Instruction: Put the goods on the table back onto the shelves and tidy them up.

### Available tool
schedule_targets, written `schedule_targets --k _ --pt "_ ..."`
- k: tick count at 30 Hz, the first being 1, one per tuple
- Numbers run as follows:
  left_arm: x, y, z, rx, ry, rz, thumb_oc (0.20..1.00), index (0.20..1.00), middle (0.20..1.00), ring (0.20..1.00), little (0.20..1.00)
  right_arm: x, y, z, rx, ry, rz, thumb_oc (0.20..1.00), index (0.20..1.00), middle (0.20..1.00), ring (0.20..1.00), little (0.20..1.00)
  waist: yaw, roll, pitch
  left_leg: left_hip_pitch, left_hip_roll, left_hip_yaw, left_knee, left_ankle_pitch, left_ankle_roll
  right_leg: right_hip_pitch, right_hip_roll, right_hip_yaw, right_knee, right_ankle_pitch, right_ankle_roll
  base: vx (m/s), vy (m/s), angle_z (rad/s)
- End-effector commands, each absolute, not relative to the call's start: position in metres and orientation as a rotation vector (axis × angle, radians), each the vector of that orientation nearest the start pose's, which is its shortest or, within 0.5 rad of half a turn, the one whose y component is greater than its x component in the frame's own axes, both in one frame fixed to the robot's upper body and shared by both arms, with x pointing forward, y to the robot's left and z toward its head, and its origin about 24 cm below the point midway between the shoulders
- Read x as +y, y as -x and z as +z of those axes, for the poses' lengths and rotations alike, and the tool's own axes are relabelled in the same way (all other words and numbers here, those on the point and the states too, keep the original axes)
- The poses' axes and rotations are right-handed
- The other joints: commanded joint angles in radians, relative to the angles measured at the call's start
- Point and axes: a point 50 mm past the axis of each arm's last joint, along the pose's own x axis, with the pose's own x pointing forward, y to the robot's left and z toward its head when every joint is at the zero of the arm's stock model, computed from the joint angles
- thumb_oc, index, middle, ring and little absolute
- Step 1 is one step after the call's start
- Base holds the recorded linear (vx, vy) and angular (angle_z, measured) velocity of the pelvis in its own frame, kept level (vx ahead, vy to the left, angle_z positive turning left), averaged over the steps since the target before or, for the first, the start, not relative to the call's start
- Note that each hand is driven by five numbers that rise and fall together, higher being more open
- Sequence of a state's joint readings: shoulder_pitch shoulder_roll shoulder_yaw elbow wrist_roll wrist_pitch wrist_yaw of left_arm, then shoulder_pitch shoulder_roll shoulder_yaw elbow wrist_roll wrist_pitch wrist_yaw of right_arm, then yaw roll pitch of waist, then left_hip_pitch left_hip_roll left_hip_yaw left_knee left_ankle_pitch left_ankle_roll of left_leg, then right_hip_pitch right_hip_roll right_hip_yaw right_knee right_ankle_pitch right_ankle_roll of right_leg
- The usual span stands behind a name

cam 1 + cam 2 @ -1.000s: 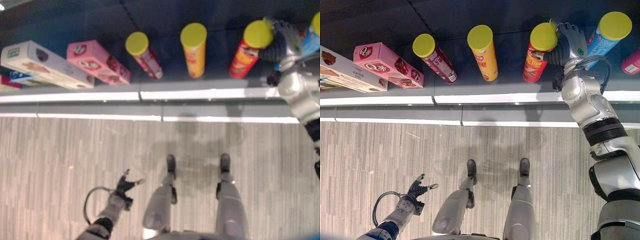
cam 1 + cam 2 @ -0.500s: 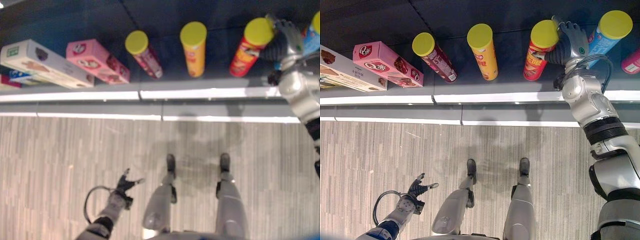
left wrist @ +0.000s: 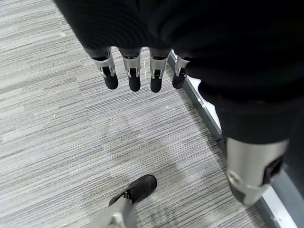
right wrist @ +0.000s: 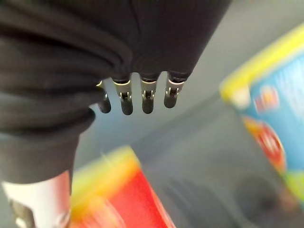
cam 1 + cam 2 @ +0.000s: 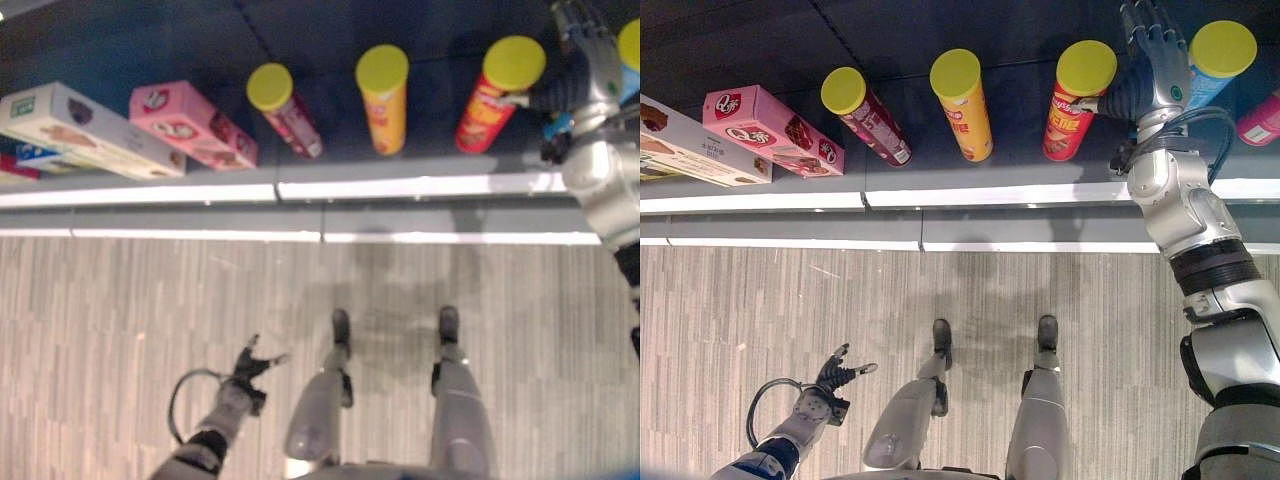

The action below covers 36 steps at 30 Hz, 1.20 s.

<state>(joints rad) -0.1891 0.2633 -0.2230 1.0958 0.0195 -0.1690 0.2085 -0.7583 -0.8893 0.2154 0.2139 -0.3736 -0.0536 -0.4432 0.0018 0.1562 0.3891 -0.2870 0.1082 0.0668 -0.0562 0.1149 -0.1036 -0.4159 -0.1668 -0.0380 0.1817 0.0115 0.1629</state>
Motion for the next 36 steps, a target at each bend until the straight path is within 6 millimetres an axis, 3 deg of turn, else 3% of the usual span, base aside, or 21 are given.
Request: schedule_targets --k 1,4,9,10,11,14,15,17,19,22,25,26,29,31,33,34,35,36 --pt "0.231 -0.205 -0.112 0.744 -0.488 0.133 1.000 1.000 1.000 1.000 1.000 -0.228 -0.306 0.271 -0.896 1.103 -0.375 1.000 1.000 1.000 1.000 1.000 -0.024 -0.058 -0.086 0.097 0.014 0.024 0.052 -0.152 -0.049 -0.021 0.018 0.082 -0.040 -0.059 0.063 0.02 0.039 -0.01" --pt "0.229 -0.200 -0.116 0.769 -0.504 0.111 1.000 1.000 1.000 1.000 1.000 -0.215 -0.286 0.238 -0.854 1.000 -0.180 1.000 1.000 1.000 1.000 1.000 -0.047 -0.082 -0.108 0.127 0.006 0.035 0.055 -0.168 -0.038 0.015 0.006 0.090 -0.063 -0.045 0.071 0.04 0.066 -0.02" --pt "0.236 -0.198 -0.115 0.776 -0.511 0.115 1.000 1.000 1.000 1.000 1.000 -0.216 -0.265 0.177 -0.613 0.658 0.061 1.000 1.000 1.000 1.000 1.000 -0.099 -0.115 -0.140 0.174 -0.024 0.073 0.057 -0.193 -0.014 0.051 -0.022 0.113 -0.097 -0.006 0.096 0.01 0.126 -0.10" --pt "0.236 -0.198 -0.115 0.777 -0.512 0.115 1.000 1.000 1.000 1.000 1.000 -0.216 -0.265 0.177 -0.612 0.658 0.061 1.000 1.000 1.000 1.000 1.000 -0.097 -0.116 -0.140 0.176 -0.024 0.075 0.056 -0.193 -0.014 0.052 -0.022 0.114 -0.098 -0.006 0.096 0.00 0.125 -0.27" --pt "0.239 -0.197 -0.115 0.778 -0.506 0.126 1.000 1.000 1.000 1.000 1.000 -0.217 -0.258 0.148 -0.491 0.531 0.116 1.000 1.000 1.000 1.000 1.000 -0.120 -0.130 -0.148 0.191 -0.032 0.099 0.065 -0.206 -0.006 0.055 -0.021 0.124 -0.108 0.012 0.099 -0.01 0.120 -0.41" --pt "0.243 -0.193 -0.115 0.788 -0.495 0.135 1.000 1.000 1.000 1.000 1.000 -0.224 -0.250 0.112 -0.331 0.401 0.113 1.000 1.000 1.000 1.000 1.000 -0.140 -0.150 -0.148 0.227 -0.027 0.151 0.074 -0.223 0.005 0.052 -0.009 0.119 -0.096 0.018 0.099 -0.03 0.097 -0.48" --pt "0.243 -0.193 -0.115 0.788 -0.496 0.135 1.000 1.000 1.000 1.000 1.000 -0.224 -0.250 0.112 -0.331 0.401 0.113 1.000 1.000 1.000 1.000 1.000 -0.139 -0.151 -0.150 0.224 -0.029 0.153 0.073 -0.221 0.005 0.049 -0.010 0.121 -0.098 0.020 0.099 -0.01 0.013 -0.47" --pt "0.247 -0.188 -0.116 0.799 -0.504 0.133 1.000 1.000 1.000 1.000 1.000 -0.240 -0.244 0.099 -0.251 0.435 0.066 1.000 1.000 1.000 1.000 1.000 -0.148 -0.165 -0.152 0.262 -0.009 0.210 0.088 -0.238 0.002 0.058 -0.021 0.057 -0.075 0.010 0.099 -0.01 -0.025 -0.48" --pt "0.251 -0.183 -0.118 0.817 -0.499 0.148 1.000 1.000 1.000 1.000 1.000 -0.256 -0.242 0.096 -0.222 0.465 -0.019 1.000 1.000 1.000 1.000 1.000 -0.152 -0.167 -0.158 0.278 0.017 0.250 0.106 -0.250 -0.001 0.081 -0.056 -0.002 -0.069 -0.005 0.099 -0.02 -0.076 -0.54" --pt "0.255 -0.177 -0.119 0.834 -0.476 0.175 1.000 1.000 1.000 1.000 1.000 -0.268 -0.242 0.098 -0.223 0.459 -0.089 1.000 1.000 1.000 1.000 1.000 -0.151 -0.170 -0.172 0.287 0.042 0.283 0.123 -0.253 -0.005 0.102 -0.098 -0.039 -0.069 0.003 0.096 -0.02 -0.140 -0.68" --pt "0.258 -0.171 -0.121 0.842 -0.420 0.224 1.000 1.000 1.000 1.000 1.000 -0.292 -0.243 0.120 -0.286 0.499 -0.240 1.000 1.000 1.000 1.000 1.000 -0.129 -0.185 -0.204 0.340 0.085 0.382 0.138 -0.258 -0.028 0.132 -0.156 -0.190 -0.093 0.033 0.099 -0.01 -0.258 -0.98" --pt "0.258 -0.171 -0.121 0.842 -0.420 0.224 1.000 1.000 1.000 1.000 1.000 -0.292 -0.243 0.120 -0.286 0.500 -0.241 1.000 1.000 1.000 1.000 1.000 -0.127 -0.184 -0.202 0.342 0.086 0.383 0.138 -0.259 -0.028 0.133 -0.155 -0.189 -0.094 0.033 0.099 0.05 -0.184 -0.94" --pt "0.266 -0.173 -0.116 0.820 -0.401 0.252 1.000 1.000 1.000 1.000 1.000 -0.310 -0.238 0.142 -0.339 0.591 -0.324 1.000 1.000 1.000 1.000 1.000 -0.111 -0.201 -0.229 0.368 0.128 0.440 0.155 -0.274 -0.053 0.187 -0.151 -0.290 -0.114 0.009 0.099 0.03 -0.349 -0.91" --pt "0.268 -0.177 -0.114 0.810 -0.397 0.262 1.000 1.000 1.000 1.000 1.000 -0.317 -0.237 0.157 -0.383 0.625 -0.358 1.000 1.000 1.000 1.000 1.000 -0.112 -0.208 -0.249 0.380 0.171 0.484 0.170 -0.251 -0.080 0.213 -0.118 -0.290 -0.124 -0.005 0.099 0.04 -0.429 -0.49" --pt "0.263 -0.173 -0.117 0.820 -0.398 0.236 1.000 1.000 1.000 1.000 1.000 -0.332 -0.228 0.172 -0.414 0.671 -0.425 1.000 1.000 1.000 1.000 1.000 -0.124 -0.195 -0.269 0.423 0.221 0.506 0.164 -0.222 -0.108 0.219 -0.084 -0.276 -0.091 -0.048 0.097 0.12 -0.436 -0.57" --pt "0.256 -0.173 -0.119 0.819 -0.391 0.203 1.000 1.000 1.000 1.000 1.000 -0.339 -0.221 0.187 -0.466 0.684 -0.470 1.000 1.000 1.000 1.000 1.000 -0.137 -0.177 -0.280 0.436 0.263 0.498 0.185 -0.152 -0.122 0.238 -0.046 -0.268 -0.067 -0.092 0.074 0.11 -0.304 -0.37" --pt "0.255 -0.173 -0.120 0.819 -0.390 0.201 1.000 1.000 1.000 1.000 1.000 -0.340 -0.220 0.187 -0.465 0.685 -0.471 1.000 1.000 1.000 1.000 1.000 -0.135 -0.173 -0.279 0.437 0.268 0.497 0.184 -0.149 -0.126 0.239 -0.042 -0.270 -0.066 -0.095 0.072 0.09 -0.269 -0.22" --pt "0.253 -0.172 -0.120 0.821 -0.393 0.182 1.000 1.000 1.000 1.000 1.000 -0.344 -0.219 0.192 -0.478 0.697 -0.490 1.000 1.000 1.000 1.000 1.000 -0.141 -0.165 -0.285 0.443 0.296 0.495 0.212 -0.092 -0.131 0.250 -0.019 -0.269 -0.058 -0.115 0.056 0.04 -0.248 -0.27"
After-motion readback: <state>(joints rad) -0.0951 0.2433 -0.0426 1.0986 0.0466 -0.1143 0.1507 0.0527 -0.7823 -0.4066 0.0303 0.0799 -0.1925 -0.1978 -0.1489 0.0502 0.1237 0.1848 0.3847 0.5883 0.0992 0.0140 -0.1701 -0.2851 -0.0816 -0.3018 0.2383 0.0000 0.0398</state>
